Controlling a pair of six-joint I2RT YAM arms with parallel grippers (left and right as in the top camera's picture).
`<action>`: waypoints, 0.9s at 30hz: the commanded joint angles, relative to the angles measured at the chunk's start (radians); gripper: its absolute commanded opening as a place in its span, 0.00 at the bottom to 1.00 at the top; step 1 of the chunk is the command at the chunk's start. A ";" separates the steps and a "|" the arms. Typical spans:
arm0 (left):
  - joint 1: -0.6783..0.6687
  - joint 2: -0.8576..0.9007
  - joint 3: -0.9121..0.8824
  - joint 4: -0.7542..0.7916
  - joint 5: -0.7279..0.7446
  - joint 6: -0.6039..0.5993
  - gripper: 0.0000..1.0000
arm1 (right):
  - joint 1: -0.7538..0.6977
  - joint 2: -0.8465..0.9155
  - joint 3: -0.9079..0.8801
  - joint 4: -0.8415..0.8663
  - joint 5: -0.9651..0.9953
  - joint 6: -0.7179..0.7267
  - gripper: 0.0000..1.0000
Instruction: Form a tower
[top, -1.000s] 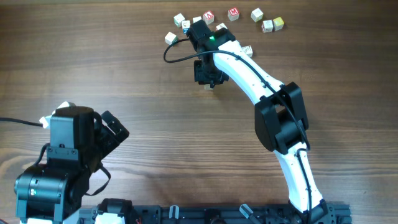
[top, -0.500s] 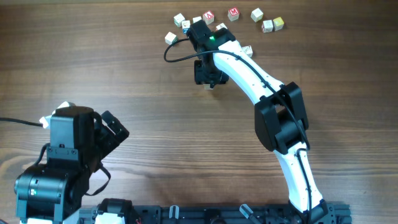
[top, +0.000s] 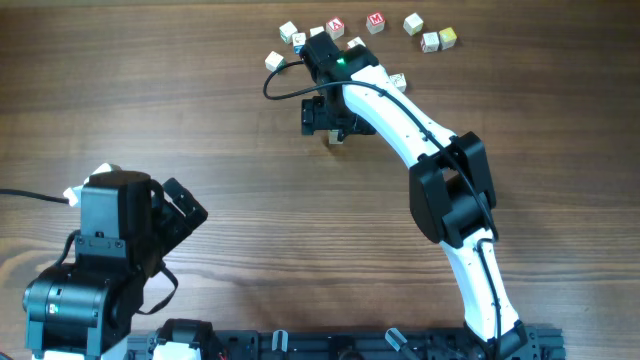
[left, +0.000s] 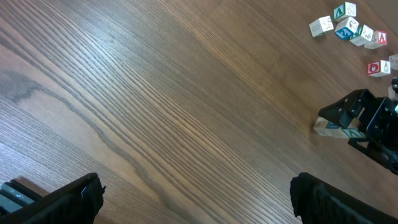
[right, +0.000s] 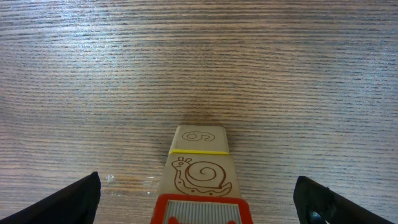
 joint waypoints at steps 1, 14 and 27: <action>0.006 0.000 -0.003 0.000 0.002 -0.009 1.00 | 0.000 0.026 -0.001 -0.007 0.013 -0.022 0.99; 0.006 0.000 -0.003 0.000 0.002 -0.009 1.00 | -0.001 -0.258 0.036 -0.068 0.122 -0.022 1.00; 0.006 0.000 -0.003 0.000 0.002 -0.009 1.00 | 0.000 -0.233 -0.168 0.086 0.076 -0.018 0.83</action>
